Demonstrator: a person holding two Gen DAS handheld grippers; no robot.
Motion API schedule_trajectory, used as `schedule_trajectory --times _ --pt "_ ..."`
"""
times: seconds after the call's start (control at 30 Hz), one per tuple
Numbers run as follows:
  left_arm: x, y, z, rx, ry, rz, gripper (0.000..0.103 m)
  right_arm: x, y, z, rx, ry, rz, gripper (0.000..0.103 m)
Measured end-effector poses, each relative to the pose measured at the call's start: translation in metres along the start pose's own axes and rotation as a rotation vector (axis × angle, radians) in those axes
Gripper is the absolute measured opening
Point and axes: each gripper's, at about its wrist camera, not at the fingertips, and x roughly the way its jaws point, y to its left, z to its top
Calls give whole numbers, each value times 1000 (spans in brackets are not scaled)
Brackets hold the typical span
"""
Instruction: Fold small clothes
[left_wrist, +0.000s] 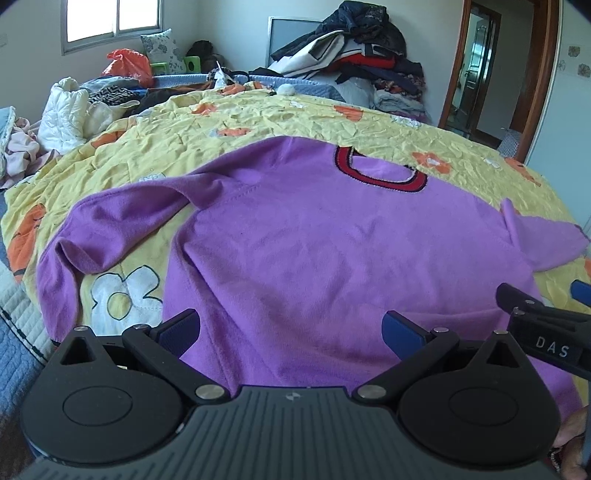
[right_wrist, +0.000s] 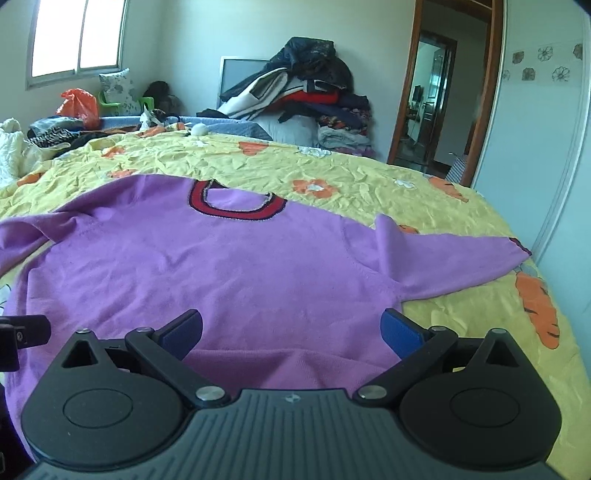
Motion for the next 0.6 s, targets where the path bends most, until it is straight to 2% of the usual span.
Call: schedule_trajectory --times 0.17,0.27,0.47,0.6 --pt "0 -3 -1 5 4 6 103 -2 2 4 -11 8 -11 103" --pt "-1 -3 -2 -25 -1 16 103 -4 0 6 -3 12 -16 103" --pt "-3 -9 -2 4 -1 48 103 -4 -1 8 -5 13 -20 103" --pt "-4 -11 -1 5 0 42 103 -4 0 7 -8 12 -21 103"
